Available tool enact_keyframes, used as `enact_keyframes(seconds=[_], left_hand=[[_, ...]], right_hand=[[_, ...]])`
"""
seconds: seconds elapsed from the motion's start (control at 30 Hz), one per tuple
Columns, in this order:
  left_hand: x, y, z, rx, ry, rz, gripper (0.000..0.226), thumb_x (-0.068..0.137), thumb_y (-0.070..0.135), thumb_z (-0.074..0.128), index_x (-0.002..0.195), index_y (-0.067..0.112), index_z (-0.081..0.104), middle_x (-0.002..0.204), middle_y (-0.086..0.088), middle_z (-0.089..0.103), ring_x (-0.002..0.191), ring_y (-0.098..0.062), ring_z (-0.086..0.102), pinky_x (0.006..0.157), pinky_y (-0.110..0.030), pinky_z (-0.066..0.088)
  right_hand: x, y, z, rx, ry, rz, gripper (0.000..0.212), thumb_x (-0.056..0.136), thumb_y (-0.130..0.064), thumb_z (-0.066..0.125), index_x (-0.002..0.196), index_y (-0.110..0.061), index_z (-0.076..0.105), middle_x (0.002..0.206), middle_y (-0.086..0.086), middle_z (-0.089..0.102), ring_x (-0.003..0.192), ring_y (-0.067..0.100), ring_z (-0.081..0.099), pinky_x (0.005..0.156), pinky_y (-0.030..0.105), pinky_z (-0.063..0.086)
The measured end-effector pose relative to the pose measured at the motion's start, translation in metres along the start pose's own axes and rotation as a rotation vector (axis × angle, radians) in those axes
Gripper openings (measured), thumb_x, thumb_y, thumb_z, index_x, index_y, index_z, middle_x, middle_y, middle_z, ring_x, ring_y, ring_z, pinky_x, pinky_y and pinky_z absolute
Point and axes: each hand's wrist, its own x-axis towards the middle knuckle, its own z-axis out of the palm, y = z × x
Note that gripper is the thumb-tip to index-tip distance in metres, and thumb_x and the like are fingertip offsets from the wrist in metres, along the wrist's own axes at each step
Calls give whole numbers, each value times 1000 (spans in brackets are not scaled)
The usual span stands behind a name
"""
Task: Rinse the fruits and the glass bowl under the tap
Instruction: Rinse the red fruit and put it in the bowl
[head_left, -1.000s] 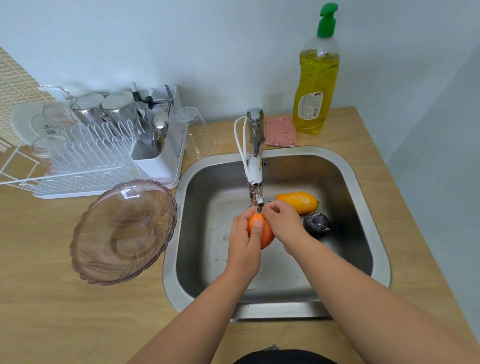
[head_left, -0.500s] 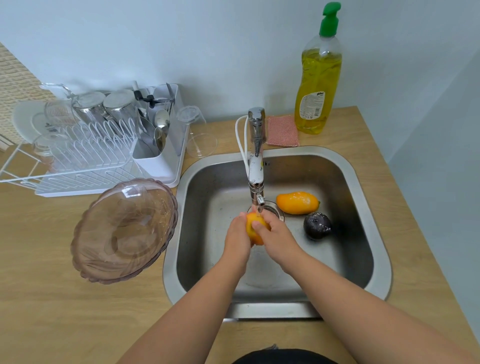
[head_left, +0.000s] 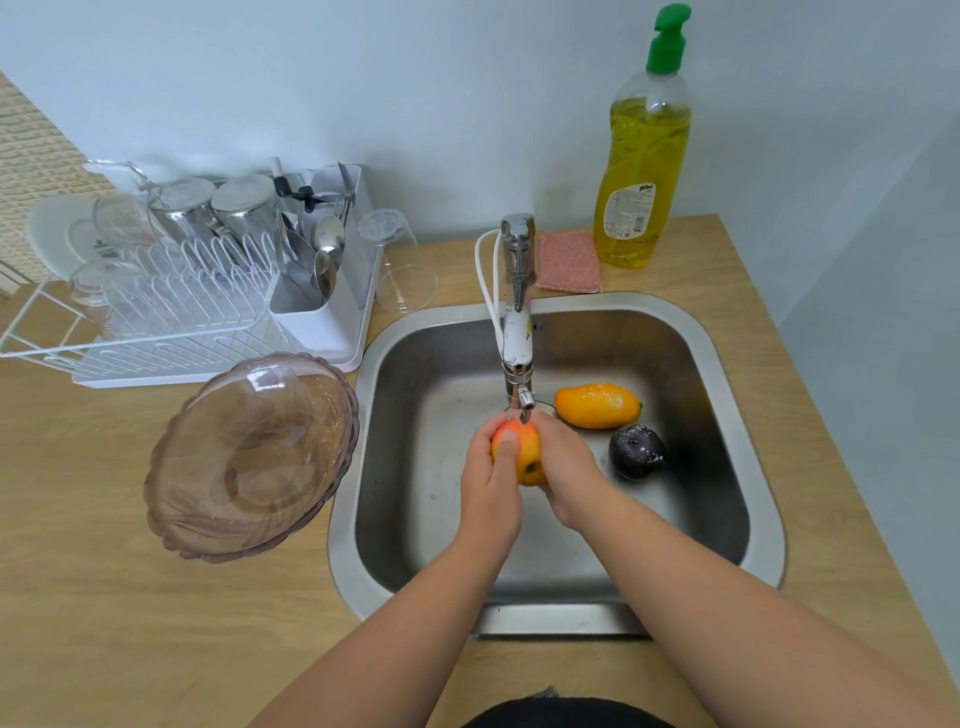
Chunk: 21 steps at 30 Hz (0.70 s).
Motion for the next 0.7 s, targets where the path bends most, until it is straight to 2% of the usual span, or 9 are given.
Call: enact_keyframes(seconds=[0.07,0.13,0.2,0.27,0.37,0.43,0.53,0.6,0.7], left_hand=[[-1,-6,-2,49,-28,83,23,105,36,44,124,47,49,129,7,54,119,-12,55,98,-29,51],[1,-8,-2,21,-22,74,25,105,32,42,126,43,51,130,6,54,118,-13,56,97,-31,52],[6,-8,-1,-31,11,-30,27,108,28,39,130,31,54,127,0,56,112,-14,58,96,-33,53],[13,-4,2,-71,43,-206,30,105,37,38,125,27,58,124,-5,61,107,-15,60,96,-38,53],[20,2,0,-249,38,-473,37,104,48,39,121,26,62,122,-11,66,112,-23,64,97,-46,57],[22,2,-1,-299,38,-523,40,104,50,40,125,25,63,120,-10,67,113,-25,65,93,-45,58],[19,-3,1,-175,39,-387,47,97,58,39,124,28,63,122,-8,67,112,-23,65,97,-49,57],[14,-4,2,-47,60,-245,38,102,52,37,120,29,61,114,1,65,108,-17,63,98,-47,55],[7,-1,-1,70,51,-59,32,108,39,36,124,23,58,114,0,63,106,-16,61,89,-29,54]], right_hand=[[-3,-5,0,127,-27,171,24,96,-44,49,103,-25,61,109,11,65,99,30,65,84,47,57],[-6,-5,3,69,-27,193,24,98,-45,46,103,-26,59,109,11,63,99,31,64,83,48,58],[-9,-2,6,-100,15,22,23,98,-41,43,100,-27,61,107,7,63,99,28,63,86,47,57],[-12,4,5,-206,3,-236,21,100,-30,43,101,-27,64,104,0,64,100,22,61,92,42,51],[-14,16,-2,-338,-84,-502,27,99,-15,50,123,-18,62,116,-9,58,111,8,53,100,21,39],[-13,21,-5,-404,-106,-594,29,98,-11,52,124,-19,62,121,-13,55,114,-2,49,100,11,32],[-14,22,-5,-335,-89,-570,26,99,-14,51,120,-24,62,117,-17,58,115,2,52,102,18,36],[-13,20,-4,-315,-66,-538,25,101,-17,48,118,-27,61,114,-14,60,111,7,55,97,19,38],[-9,17,-5,-344,-58,-450,25,102,-23,43,120,-24,61,116,-7,62,110,12,57,95,23,42]])
